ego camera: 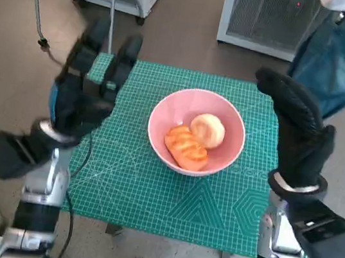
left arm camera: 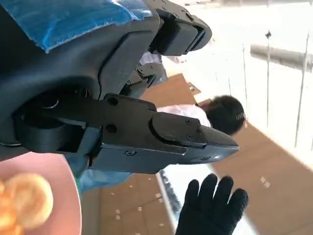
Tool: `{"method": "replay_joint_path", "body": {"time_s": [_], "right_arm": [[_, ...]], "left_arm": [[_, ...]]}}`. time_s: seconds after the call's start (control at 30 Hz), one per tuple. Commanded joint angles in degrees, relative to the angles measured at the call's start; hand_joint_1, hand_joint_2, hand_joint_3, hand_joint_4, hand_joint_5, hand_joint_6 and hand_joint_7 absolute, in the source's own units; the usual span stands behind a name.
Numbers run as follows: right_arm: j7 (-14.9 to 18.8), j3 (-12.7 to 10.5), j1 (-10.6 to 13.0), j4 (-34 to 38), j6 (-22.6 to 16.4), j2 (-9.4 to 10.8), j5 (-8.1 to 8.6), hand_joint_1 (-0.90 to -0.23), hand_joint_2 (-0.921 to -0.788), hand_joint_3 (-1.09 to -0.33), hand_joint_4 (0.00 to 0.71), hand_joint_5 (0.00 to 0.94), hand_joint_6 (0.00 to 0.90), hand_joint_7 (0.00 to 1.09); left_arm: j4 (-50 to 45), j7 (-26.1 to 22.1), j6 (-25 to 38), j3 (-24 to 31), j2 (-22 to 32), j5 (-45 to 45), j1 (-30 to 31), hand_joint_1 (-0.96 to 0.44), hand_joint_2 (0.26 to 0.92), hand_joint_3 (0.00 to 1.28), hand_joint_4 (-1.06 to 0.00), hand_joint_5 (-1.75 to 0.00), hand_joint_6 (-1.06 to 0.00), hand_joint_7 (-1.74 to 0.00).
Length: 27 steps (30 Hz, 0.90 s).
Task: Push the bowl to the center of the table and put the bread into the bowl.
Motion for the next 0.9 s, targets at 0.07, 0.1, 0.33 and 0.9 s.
{"method": "replay_joint_path", "body": {"time_s": [0.07, 0.1, 0.33, 0.9], "right_arm": [[-2.6, 0.2, -0.2, 1.7, -0.1, -0.3, -3.34, -0.644, -0.921, -0.846, 0.226, 0.026, -0.001, 0.65], [-2.8, 0.4, -0.3, 1.9, -0.1, -0.3, -3.63, -0.643, -0.921, -0.846, 0.227, 0.026, -0.001, 0.65], [-2.9, 1.4, -0.5, 3.1, -0.2, 0.1, -3.58, -0.645, -0.921, -0.839, 0.232, 0.028, -0.001, 0.65], [-3.2, 2.5, -1.8, 8.6, -2.6, -0.1, -4.36, -0.665, -0.921, -0.823, 0.244, 0.028, 0.0, 0.67]], "left_arm": [[-1.2, -1.3, -0.3, 0.0, -1.1, -1.0, 1.8, -0.2, 0.913, 0.0, -0.17, -0.01, -0.28, -0.02], [-1.3, -1.5, -0.2, -0.1, -1.2, -0.9, 2.2, -0.19, 0.913, 0.0, -0.18, -0.01, -0.28, -0.02], [-1.0, -1.7, -1.4, -0.9, -1.8, 1.3, 3.8, -0.2, 0.919, 0.02, -0.18, -0.01, -0.29, -0.02], [5.3, 10.1, -14.7, -1.2, -1.8, 18.9, 4.1, -0.34, 0.921, 0.12, -0.16, 0.0, -0.28, 0.0]]}}
